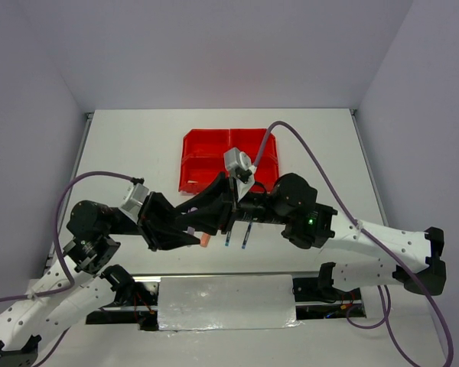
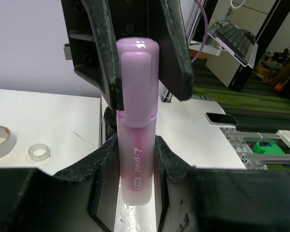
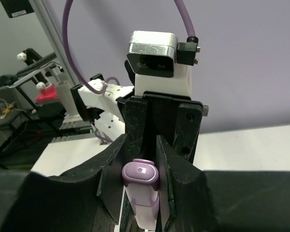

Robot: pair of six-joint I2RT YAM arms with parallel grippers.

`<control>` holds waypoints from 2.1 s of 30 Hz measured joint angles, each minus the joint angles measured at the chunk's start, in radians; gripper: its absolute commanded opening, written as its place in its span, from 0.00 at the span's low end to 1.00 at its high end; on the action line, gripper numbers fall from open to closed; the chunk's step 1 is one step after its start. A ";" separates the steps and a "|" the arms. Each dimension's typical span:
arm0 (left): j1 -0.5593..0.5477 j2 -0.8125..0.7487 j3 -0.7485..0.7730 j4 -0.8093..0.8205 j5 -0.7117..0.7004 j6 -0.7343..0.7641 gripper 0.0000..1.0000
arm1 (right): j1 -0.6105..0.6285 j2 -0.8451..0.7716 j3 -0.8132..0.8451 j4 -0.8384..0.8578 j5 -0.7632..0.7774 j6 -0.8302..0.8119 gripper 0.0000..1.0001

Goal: Sort the stationery into containers
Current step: Close the pen cap on the pen.

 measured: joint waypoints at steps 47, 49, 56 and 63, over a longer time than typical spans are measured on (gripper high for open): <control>0.126 0.230 0.378 -0.689 0.070 0.312 0.00 | -0.139 0.027 -0.275 0.421 0.047 0.193 0.00; 0.146 0.230 0.378 -0.697 0.079 0.316 0.00 | -0.145 0.027 -0.301 0.459 0.055 0.201 0.00; 0.211 0.229 0.378 -0.708 0.130 0.328 0.00 | -0.154 0.040 -0.378 0.594 0.063 0.242 0.00; 0.270 0.228 0.378 -0.649 0.184 0.303 0.00 | -0.155 0.061 -0.397 0.665 0.083 0.253 0.00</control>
